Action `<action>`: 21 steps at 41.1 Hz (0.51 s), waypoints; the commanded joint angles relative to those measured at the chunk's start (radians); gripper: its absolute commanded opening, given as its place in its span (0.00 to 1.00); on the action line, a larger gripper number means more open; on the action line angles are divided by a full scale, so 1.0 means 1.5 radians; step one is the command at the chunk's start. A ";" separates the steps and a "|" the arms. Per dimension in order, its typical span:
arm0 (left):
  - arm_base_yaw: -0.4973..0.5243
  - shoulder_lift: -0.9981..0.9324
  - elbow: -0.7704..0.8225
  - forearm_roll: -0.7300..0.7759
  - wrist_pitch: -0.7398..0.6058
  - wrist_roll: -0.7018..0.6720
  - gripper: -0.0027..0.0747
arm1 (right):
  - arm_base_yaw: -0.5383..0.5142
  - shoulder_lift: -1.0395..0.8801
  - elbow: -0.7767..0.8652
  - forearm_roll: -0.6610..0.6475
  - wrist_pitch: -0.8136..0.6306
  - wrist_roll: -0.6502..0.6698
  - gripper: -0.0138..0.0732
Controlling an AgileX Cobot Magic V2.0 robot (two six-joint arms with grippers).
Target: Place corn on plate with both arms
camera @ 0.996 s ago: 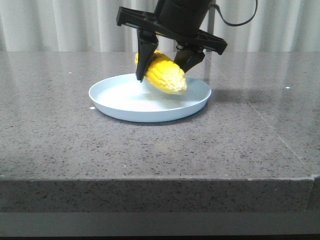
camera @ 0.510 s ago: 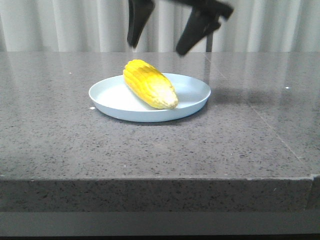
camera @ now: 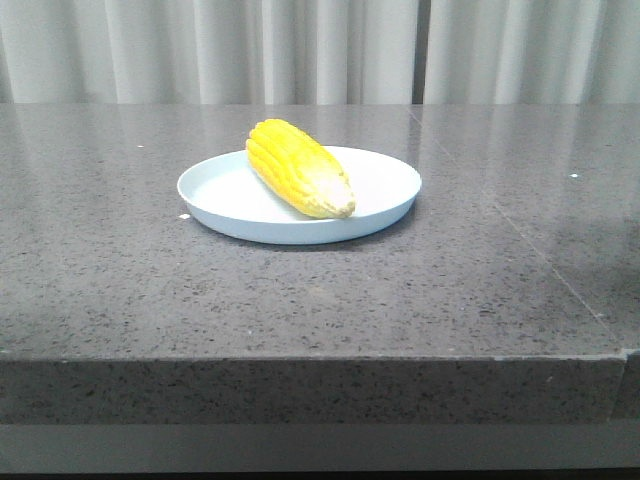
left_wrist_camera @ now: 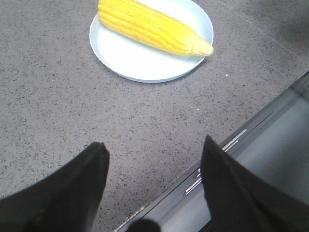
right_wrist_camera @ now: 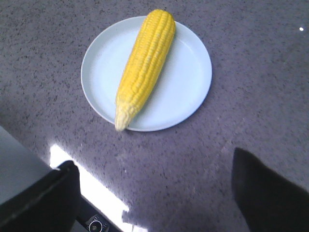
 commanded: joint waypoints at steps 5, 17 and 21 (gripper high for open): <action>-0.005 0.000 -0.017 -0.002 -0.051 -0.005 0.56 | 0.000 -0.188 0.088 -0.014 -0.030 -0.001 0.91; -0.005 0.000 -0.017 -0.002 -0.051 -0.005 0.56 | 0.000 -0.347 0.214 -0.014 -0.025 0.055 0.91; -0.005 0.000 -0.017 -0.002 -0.051 -0.005 0.56 | 0.000 -0.355 0.221 -0.022 -0.009 0.050 0.91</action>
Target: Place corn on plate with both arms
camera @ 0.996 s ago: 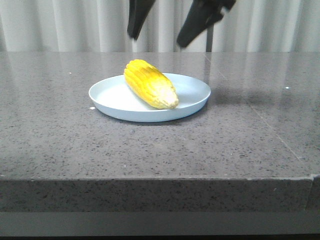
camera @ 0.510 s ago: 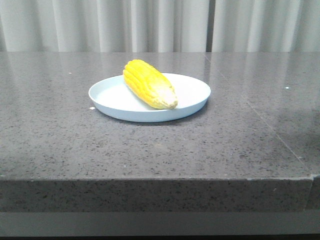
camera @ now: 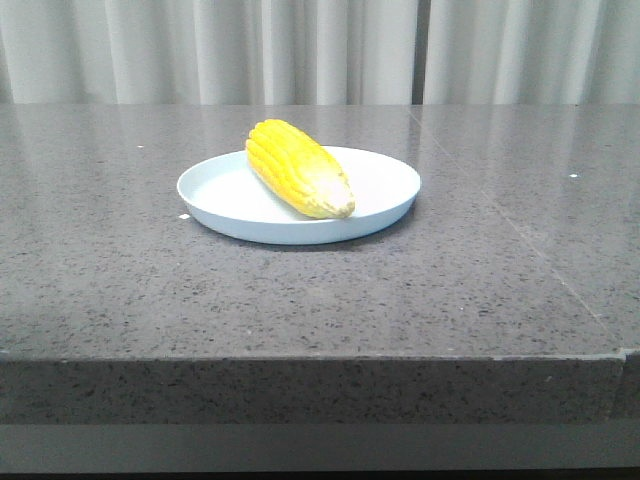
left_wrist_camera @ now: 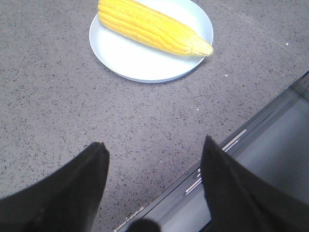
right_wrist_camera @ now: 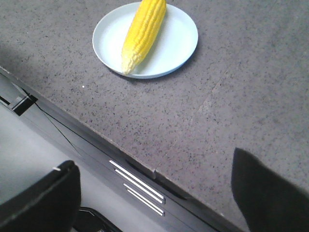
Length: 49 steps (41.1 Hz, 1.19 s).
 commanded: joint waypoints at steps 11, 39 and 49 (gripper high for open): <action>-0.005 0.000 -0.017 -0.002 -0.052 -0.005 0.56 | 0.000 -0.004 -0.010 -0.048 -0.029 -0.001 0.91; -0.005 0.000 -0.017 0.024 -0.052 -0.005 0.08 | 0.000 -0.004 -0.010 -0.058 -0.028 -0.001 0.31; -0.005 0.000 -0.017 0.026 -0.052 -0.005 0.01 | 0.000 -0.004 -0.010 -0.058 -0.028 -0.001 0.08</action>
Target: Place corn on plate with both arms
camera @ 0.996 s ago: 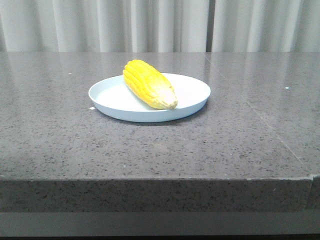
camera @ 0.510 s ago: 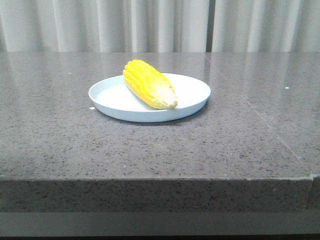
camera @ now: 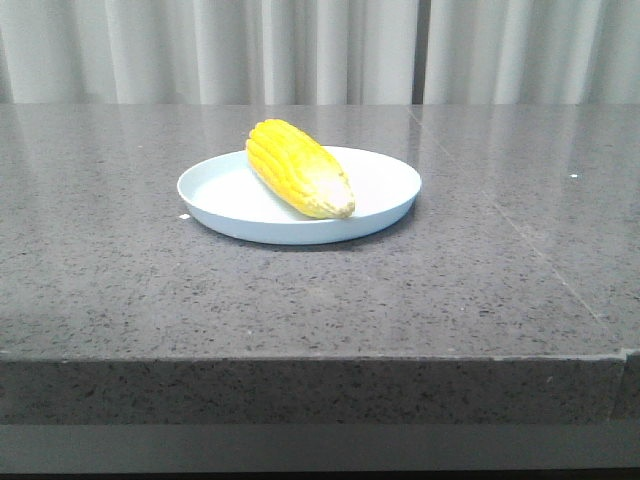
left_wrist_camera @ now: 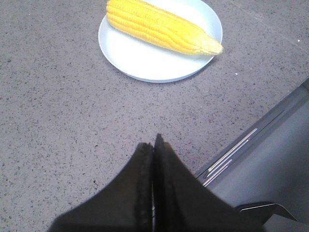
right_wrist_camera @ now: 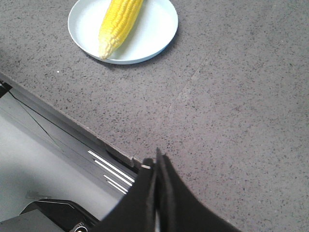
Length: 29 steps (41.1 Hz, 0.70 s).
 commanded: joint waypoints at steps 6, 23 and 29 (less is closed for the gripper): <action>-0.005 0.000 -0.017 0.002 -0.052 -0.005 0.01 | 0.000 0.002 -0.015 0.008 -0.041 0.000 0.08; -0.005 0.000 -0.017 0.002 -0.052 -0.005 0.01 | 0.000 0.002 -0.015 0.012 -0.041 0.000 0.08; -0.013 -0.026 -0.007 -0.001 -0.054 -0.005 0.01 | 0.000 0.002 -0.015 0.012 -0.041 0.000 0.08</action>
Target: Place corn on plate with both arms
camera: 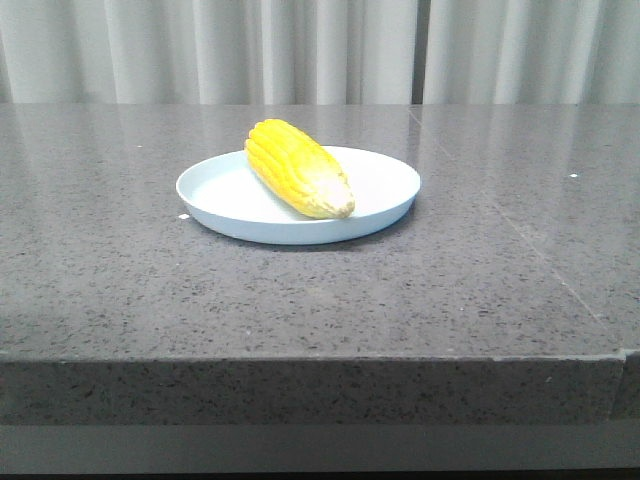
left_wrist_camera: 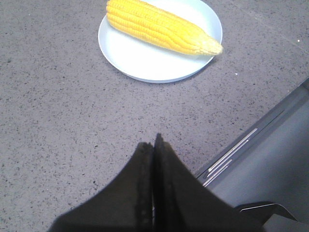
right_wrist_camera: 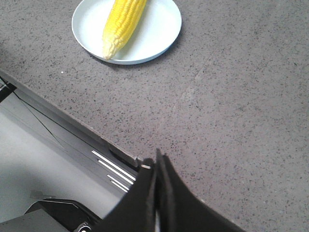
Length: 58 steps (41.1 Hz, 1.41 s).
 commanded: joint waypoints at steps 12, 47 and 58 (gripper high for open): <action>0.127 -0.167 0.120 0.005 -0.163 -0.005 0.01 | 0.000 0.002 -0.015 0.005 -0.042 0.000 0.08; 0.405 -0.482 0.562 -0.039 -0.609 -0.005 0.01 | 0.000 0.002 -0.015 0.005 -0.042 0.000 0.08; 0.414 -0.482 0.562 -0.039 -0.608 -0.005 0.01 | 0.000 0.002 -0.015 0.005 -0.042 0.000 0.08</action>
